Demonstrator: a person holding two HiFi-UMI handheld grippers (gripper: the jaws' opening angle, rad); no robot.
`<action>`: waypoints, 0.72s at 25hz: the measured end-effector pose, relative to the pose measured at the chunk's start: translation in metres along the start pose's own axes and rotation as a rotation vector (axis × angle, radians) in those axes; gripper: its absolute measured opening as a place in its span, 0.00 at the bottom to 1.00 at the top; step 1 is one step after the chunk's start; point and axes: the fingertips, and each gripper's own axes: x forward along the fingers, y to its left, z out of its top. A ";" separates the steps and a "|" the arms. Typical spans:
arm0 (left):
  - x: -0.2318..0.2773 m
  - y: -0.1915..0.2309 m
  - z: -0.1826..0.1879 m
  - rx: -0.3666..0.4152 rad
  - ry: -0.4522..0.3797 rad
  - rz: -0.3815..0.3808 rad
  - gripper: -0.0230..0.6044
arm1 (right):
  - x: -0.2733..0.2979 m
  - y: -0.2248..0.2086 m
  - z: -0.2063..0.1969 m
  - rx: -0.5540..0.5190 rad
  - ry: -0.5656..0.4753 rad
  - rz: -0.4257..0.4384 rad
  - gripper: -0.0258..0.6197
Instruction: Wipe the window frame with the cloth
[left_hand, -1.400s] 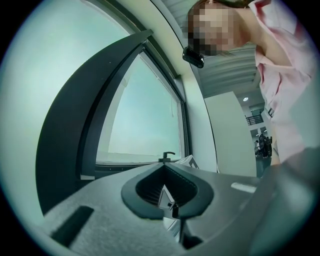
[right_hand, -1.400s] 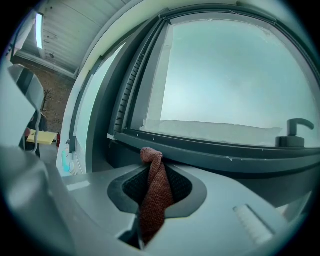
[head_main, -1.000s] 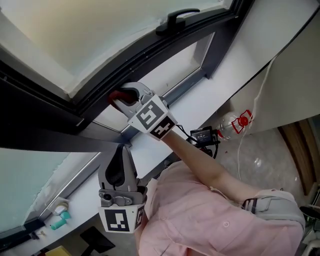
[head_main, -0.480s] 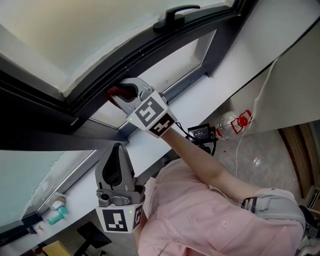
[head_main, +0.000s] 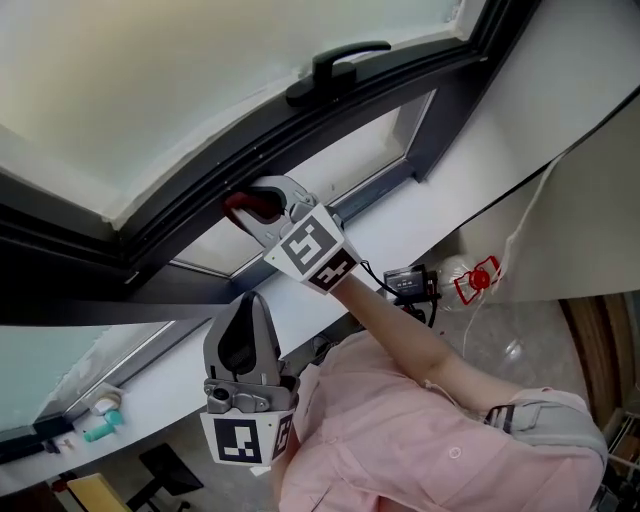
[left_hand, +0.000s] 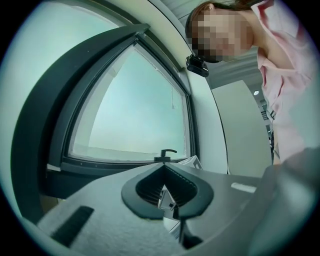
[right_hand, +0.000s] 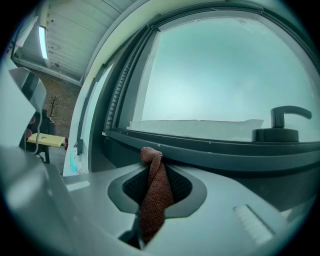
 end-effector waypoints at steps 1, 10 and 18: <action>0.008 -0.009 0.001 0.001 0.000 0.001 0.03 | -0.003 -0.002 -0.001 -0.001 0.002 0.022 0.14; 0.038 -0.042 0.000 0.026 0.002 0.134 0.03 | -0.008 -0.009 0.000 -0.018 -0.023 0.149 0.13; 0.038 -0.054 -0.006 0.032 0.010 0.268 0.03 | -0.007 -0.008 0.002 -0.030 -0.053 0.234 0.13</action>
